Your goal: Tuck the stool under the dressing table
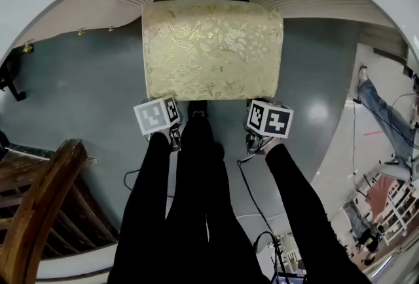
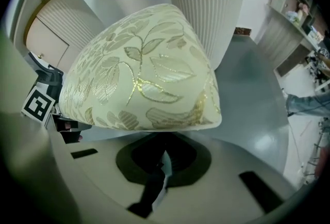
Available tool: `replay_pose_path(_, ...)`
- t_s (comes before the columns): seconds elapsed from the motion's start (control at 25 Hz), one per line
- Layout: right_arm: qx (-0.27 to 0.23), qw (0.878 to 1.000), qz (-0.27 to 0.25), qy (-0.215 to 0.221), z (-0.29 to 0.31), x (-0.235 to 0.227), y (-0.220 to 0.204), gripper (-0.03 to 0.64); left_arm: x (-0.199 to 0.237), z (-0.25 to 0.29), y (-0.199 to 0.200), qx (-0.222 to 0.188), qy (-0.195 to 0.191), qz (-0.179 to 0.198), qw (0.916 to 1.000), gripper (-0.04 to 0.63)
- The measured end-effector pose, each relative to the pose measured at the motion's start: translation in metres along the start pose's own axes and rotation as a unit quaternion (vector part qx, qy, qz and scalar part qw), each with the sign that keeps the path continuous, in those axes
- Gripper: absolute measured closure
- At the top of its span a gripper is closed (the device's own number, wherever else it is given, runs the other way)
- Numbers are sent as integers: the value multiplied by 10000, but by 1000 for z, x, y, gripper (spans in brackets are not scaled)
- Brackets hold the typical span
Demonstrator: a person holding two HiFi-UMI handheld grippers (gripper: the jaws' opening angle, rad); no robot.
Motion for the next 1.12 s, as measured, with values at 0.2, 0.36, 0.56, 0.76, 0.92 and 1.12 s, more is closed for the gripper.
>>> replay_pose_path(0.2, 124, 9995, -272, -67, 1, 4, 1, 612, -5, 3, -1, 180, -59, 201, 9996, 588)
replay_pose_path(0.36, 121, 9994, -280, -133, 0, 3, 2, 612, -8, 5, 0, 232, -131, 258, 9993, 588)
replay_pose_path(0.56, 117, 9997, -179, -151, -1, 5, 0, 612, -7, 5, 0, 194, -207, 239, 9993, 588)
replay_pose_path(0.76, -63, 9991, -315, -260, 1, 6, 9, 612, -10, 8, 4, 201, -305, 246, 9990, 588)
replay_pose_path(0.92, -180, 9988, -357, -272, 1, 11, 36, 612, -16, 9, 29, 131, -367, 159, 9991, 588)
replay_pose_path(1.12, -285, 9981, -484, -253, 3, 14, 57, 612, -21, 12, 48, -16, -463, 114, 9989, 588)
Point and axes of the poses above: the fingertips, and each gripper's own axes: z forward along the fingers, x to its left, y out of its top, the point moved 3 cm from there along -z, backward along the fingers, and after that the axes turned 2 degrees about z, right-handed, at the moved point
